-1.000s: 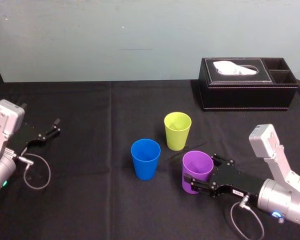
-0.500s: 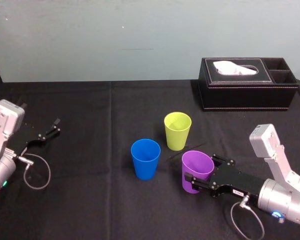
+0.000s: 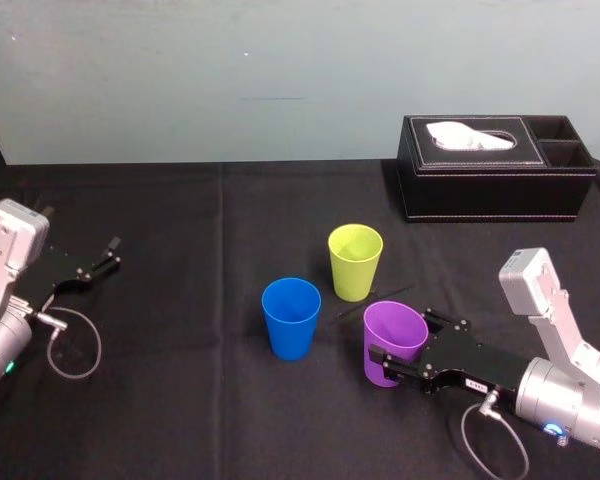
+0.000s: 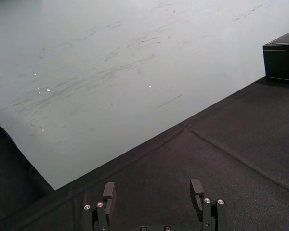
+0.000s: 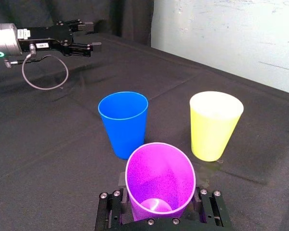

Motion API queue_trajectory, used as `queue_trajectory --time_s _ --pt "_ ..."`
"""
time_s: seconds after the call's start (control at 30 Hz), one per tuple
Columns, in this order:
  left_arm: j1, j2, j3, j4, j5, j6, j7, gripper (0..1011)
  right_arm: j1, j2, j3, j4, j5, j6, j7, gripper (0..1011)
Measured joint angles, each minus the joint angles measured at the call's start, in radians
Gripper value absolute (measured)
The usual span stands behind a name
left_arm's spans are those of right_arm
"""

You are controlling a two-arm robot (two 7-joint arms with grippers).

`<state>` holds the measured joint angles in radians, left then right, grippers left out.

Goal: Stack the three plastic cups sequentially using one hand.

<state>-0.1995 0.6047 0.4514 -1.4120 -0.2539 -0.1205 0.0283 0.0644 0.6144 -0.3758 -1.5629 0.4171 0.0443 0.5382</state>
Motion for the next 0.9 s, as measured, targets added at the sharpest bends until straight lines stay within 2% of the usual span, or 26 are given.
queue_trajectory --time_s 0.13,0.3,0.63,0.9 --pt "0.000 0.000 0.000 0.000 0.000 0.000 0.000 1010 0.000 0.003 -0.002 -0.005 -0.007 0.006 -0.004 734" --pt "0.000 0.000 0.000 0.000 0.000 0.000 0.000 1010 -0.011 0.019 0.004 -0.047 -0.021 0.051 -0.031 735" --pt "0.000 0.000 0.000 0.000 0.000 0.000 0.000 1010 -0.043 0.055 0.067 -0.157 0.017 0.115 -0.067 735" --pt "0.000 0.000 0.000 0.000 0.000 0.000 0.000 1010 -0.015 0.060 0.097 -0.218 0.041 0.155 -0.090 734"
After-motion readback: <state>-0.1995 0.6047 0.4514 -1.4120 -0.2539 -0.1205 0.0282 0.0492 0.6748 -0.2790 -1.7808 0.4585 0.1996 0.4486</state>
